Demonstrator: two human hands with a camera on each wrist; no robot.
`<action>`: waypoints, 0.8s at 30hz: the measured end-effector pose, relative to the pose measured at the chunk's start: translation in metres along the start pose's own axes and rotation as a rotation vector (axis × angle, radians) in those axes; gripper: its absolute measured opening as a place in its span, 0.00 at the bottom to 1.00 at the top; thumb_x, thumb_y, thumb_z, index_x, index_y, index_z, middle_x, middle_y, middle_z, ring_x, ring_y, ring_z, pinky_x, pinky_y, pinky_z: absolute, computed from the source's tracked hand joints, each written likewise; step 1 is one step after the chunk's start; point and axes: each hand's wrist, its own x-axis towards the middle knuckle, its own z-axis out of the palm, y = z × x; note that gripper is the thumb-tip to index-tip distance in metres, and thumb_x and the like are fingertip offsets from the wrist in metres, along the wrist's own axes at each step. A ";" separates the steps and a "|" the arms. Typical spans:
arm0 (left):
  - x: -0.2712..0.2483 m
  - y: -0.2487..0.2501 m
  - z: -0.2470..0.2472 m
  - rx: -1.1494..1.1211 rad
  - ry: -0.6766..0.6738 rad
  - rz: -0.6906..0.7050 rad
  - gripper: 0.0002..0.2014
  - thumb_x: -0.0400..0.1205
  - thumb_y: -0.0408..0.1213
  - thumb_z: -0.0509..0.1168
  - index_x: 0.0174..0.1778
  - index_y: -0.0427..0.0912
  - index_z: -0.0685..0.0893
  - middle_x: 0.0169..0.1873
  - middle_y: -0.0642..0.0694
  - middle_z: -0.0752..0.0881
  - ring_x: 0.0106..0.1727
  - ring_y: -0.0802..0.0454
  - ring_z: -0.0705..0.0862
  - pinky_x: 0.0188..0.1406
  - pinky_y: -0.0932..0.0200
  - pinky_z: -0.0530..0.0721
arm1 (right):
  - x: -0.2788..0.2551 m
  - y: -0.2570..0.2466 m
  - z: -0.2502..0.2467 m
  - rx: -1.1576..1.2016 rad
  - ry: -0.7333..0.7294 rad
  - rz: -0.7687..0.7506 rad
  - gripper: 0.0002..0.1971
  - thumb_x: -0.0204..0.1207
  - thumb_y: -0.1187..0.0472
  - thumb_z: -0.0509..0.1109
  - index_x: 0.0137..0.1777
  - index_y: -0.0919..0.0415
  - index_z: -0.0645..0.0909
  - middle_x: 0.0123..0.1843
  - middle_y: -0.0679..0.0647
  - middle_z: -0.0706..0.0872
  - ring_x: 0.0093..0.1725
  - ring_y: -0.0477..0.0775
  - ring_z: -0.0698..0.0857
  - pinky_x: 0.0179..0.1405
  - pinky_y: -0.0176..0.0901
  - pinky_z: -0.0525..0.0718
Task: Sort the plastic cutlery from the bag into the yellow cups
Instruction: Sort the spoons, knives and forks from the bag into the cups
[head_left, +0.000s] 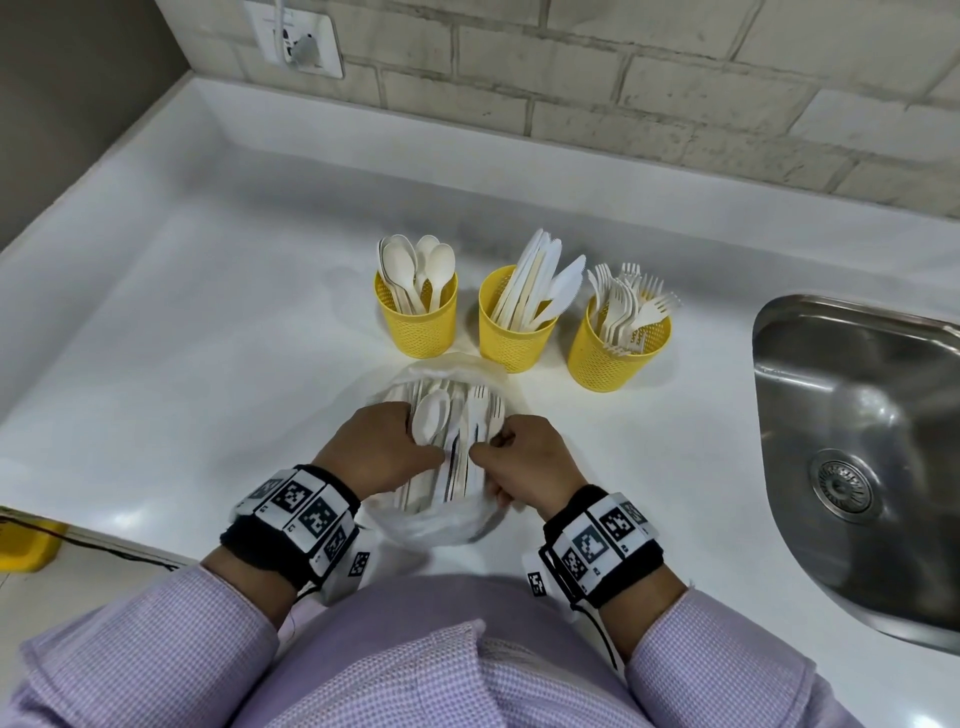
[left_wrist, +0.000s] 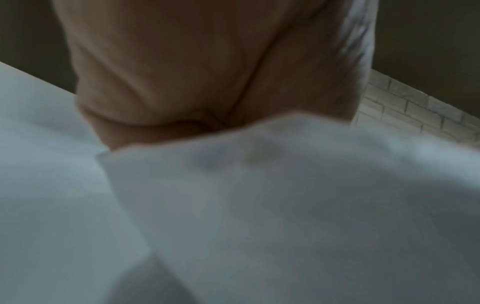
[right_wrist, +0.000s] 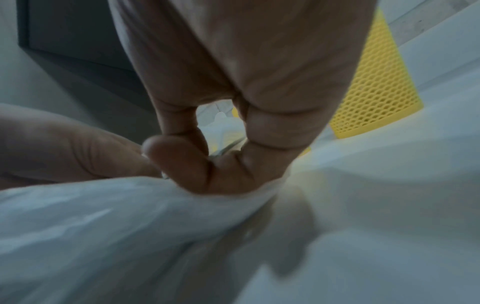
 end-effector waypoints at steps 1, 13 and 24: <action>0.000 0.000 0.000 -0.001 0.000 -0.003 0.15 0.74 0.50 0.76 0.39 0.43 0.82 0.33 0.50 0.85 0.37 0.53 0.84 0.33 0.57 0.75 | 0.000 -0.001 0.001 0.019 -0.011 0.005 0.10 0.71 0.60 0.73 0.36 0.64 0.78 0.29 0.65 0.90 0.23 0.56 0.86 0.24 0.41 0.79; 0.001 0.002 -0.001 -0.113 -0.046 0.126 0.12 0.75 0.42 0.76 0.53 0.52 0.88 0.46 0.55 0.90 0.49 0.57 0.87 0.41 0.65 0.79 | 0.002 -0.009 0.003 -0.049 0.001 -0.080 0.12 0.72 0.58 0.77 0.41 0.68 0.85 0.27 0.61 0.89 0.18 0.52 0.85 0.19 0.40 0.79; 0.003 0.002 0.001 -0.042 -0.034 0.151 0.05 0.76 0.42 0.74 0.46 0.49 0.86 0.41 0.52 0.89 0.46 0.53 0.86 0.39 0.59 0.78 | 0.009 -0.014 0.010 -0.144 -0.011 -0.137 0.19 0.71 0.54 0.77 0.27 0.68 0.82 0.22 0.59 0.85 0.24 0.55 0.86 0.32 0.52 0.89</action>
